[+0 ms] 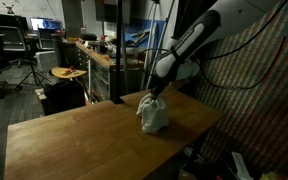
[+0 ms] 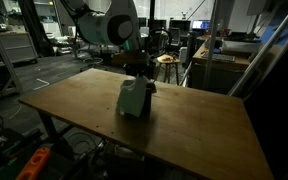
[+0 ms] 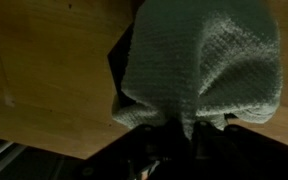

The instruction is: Pick up the white towel and push it down into the black basket

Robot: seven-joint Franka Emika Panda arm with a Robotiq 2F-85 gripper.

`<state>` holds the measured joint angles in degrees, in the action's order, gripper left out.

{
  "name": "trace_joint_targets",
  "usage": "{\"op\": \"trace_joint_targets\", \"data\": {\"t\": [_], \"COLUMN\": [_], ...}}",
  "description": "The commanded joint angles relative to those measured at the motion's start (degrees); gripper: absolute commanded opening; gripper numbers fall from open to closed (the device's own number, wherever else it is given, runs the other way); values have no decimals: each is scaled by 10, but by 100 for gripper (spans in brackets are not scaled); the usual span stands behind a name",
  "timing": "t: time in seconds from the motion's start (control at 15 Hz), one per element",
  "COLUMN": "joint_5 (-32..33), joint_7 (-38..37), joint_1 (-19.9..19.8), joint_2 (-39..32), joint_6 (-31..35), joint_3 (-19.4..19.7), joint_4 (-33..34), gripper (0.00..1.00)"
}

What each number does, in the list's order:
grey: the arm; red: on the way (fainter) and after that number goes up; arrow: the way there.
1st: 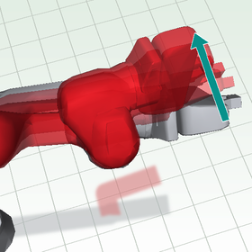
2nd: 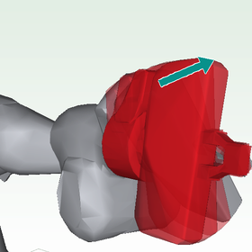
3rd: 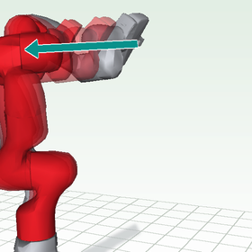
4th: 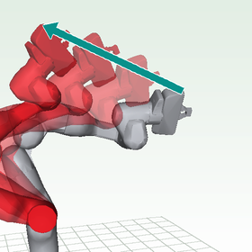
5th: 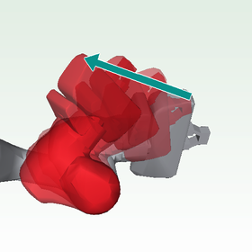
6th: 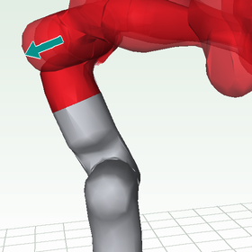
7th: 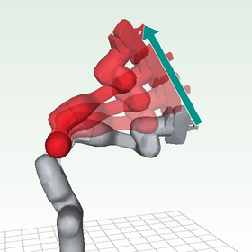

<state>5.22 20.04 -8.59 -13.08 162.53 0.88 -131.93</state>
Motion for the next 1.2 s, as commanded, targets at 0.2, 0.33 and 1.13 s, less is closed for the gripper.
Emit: {"op": "trace_joint_targets", "data": {"t": [0.2,0.33,1.13], "joint_5": [-6,-5,-8], "joint_7": [-40,-43,-13], "joint_1": [19,21,20], "joint_2": [26,25,10], "joint_6": [7,7,-27], "joint_3": [-1,-2,-15], "joint_4": [-42,-48,-15], "gripper": [4,4,4]}}
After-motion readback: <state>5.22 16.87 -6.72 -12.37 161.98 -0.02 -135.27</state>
